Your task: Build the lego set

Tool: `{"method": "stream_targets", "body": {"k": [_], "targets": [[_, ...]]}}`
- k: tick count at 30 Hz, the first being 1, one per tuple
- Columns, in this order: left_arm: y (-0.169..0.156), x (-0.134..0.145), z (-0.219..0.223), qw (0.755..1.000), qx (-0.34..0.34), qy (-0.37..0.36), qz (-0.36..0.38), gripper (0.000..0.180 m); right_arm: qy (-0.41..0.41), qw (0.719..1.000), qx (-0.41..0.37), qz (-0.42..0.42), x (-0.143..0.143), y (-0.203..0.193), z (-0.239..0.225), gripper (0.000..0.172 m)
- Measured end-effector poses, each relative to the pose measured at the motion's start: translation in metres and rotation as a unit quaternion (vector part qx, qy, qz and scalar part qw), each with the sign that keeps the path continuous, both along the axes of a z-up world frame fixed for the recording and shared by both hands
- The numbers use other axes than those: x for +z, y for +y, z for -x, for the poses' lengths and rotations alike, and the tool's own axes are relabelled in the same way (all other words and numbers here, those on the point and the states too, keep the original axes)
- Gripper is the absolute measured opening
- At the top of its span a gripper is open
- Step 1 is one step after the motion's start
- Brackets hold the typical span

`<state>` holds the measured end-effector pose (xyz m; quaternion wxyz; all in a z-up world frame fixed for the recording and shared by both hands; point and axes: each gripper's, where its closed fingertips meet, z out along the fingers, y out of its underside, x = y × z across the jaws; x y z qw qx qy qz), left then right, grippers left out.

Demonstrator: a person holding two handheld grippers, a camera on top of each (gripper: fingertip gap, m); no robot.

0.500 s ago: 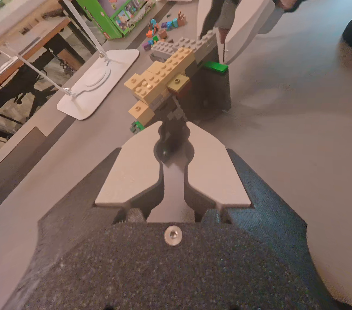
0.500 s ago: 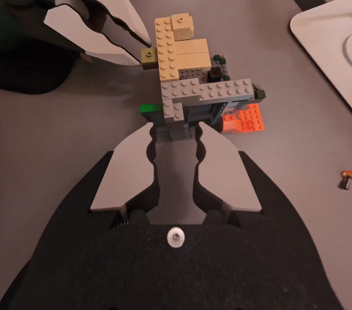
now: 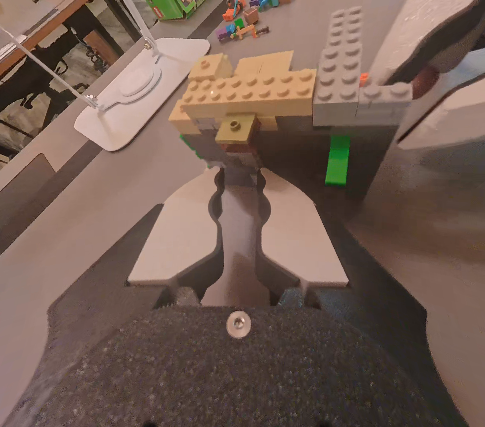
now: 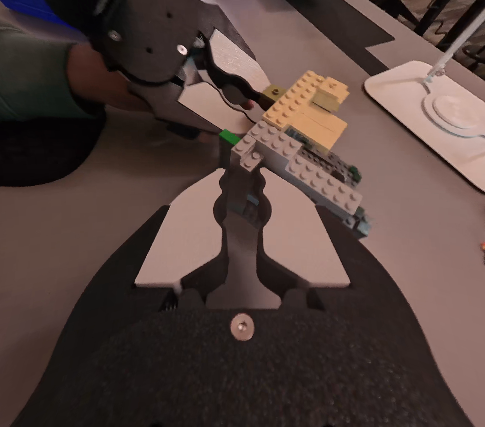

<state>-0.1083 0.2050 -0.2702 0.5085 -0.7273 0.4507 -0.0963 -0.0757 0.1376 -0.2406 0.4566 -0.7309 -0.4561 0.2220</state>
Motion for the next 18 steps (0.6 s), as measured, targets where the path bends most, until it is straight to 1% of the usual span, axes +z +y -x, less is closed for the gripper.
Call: {"method": "stream_targets", "body": {"k": [3, 5, 7, 9, 10, 11, 13, 14, 15, 18], "targets": [[0.001, -0.001, 0.008, 1.000, 0.008, 0.001, 0.004, 0.022, 0.033, 0.999, 0.017, 0.004, 0.015, -0.003, 0.000, 0.019], [-0.004, 0.002, 0.014, 1.000, 0.008, -0.009, 0.002, 0.021, 0.046, 0.998, 0.036, -0.019, 0.031, -0.003, -0.009, 0.018], [-0.011, 0.009, 0.018, 1.000, 0.002, -0.023, -0.003, 0.021, 0.030, 0.997, 0.058, -0.048, 0.041, 0.002, -0.022, 0.020], [-0.020, 0.019, 0.018, 0.999, -0.013, -0.040, -0.013, 0.019, 0.002, 0.994, 0.061, -0.087, 0.047, 0.018, -0.037, 0.026], [-0.025, 0.023, 0.018, 0.998, -0.022, -0.047, -0.020, 0.018, -0.017, 0.993, 0.072, -0.096, 0.045, 0.024, -0.042, 0.031], [-0.030, 0.027, 0.016, 0.998, -0.034, -0.053, -0.027, 0.017, -0.035, 0.992, 0.086, -0.087, 0.040, 0.029, -0.046, 0.037], [-0.041, 0.031, 0.011, 0.995, -0.064, -0.064, -0.032, 0.018, -0.050, 0.989, 0.140, -0.027, 0.024, 0.027, -0.045, 0.047], [-0.045, 0.032, 0.008, 0.994, -0.077, -0.069, -0.033, 0.019, -0.055, 0.984, 0.168, 0.009, 0.017, 0.024, -0.044, 0.049], [-0.049, 0.033, 0.006, 0.993, -0.087, -0.071, -0.033, 0.017, -0.063, 0.981, 0.180, 0.027, 0.011, 0.025, -0.043, 0.049], [-0.057, 0.029, 0.000, 0.990, -0.117, -0.076, -0.023, 0.021, -0.107, 0.975, 0.192, 0.009, -0.004, 0.034, -0.041, 0.044]]}}
